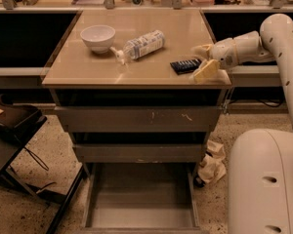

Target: Place rxbar blueberry into bottom drawer

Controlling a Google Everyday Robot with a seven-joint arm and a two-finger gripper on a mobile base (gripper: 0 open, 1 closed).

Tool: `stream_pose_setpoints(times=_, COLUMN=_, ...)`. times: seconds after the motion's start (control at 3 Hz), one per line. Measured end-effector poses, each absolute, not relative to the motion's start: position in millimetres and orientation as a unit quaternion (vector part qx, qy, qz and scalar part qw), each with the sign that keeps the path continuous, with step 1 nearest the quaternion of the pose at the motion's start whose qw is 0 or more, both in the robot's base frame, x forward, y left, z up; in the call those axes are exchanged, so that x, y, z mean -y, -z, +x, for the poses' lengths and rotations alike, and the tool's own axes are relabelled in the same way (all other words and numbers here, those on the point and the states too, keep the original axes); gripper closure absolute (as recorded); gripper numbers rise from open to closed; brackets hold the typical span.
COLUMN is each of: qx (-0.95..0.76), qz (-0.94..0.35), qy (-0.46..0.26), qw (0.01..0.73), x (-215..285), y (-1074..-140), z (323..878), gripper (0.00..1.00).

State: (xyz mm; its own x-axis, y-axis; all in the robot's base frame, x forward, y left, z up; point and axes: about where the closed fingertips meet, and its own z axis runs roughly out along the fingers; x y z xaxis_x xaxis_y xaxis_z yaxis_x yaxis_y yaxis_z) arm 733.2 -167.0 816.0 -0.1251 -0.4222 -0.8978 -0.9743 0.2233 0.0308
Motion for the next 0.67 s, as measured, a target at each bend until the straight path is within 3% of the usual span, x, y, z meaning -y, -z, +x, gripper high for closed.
stream_pose_setpoints(times=0.67, qx=-0.669, qz=-0.522, qy=-0.34, qw=0.406, x=167.0, y=-816.0, z=733.2, gripper=0.33)
